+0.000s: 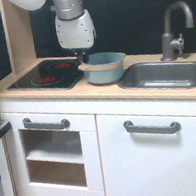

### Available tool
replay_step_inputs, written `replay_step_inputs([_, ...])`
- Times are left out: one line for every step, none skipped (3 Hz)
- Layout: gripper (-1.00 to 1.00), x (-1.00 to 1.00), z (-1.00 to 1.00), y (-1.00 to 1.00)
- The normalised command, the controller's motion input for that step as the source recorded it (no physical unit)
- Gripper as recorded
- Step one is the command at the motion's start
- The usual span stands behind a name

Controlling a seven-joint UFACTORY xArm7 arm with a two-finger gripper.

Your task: Place the pot in the sink

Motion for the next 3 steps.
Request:
replay_step_inputs([-1.00, 0.99, 0.94, 0.09])
replay_step_inputs([-1.00, 1.00, -0.33, 0.67])
replay_step_inputs([-1.00, 0.99, -0.51, 0.67])
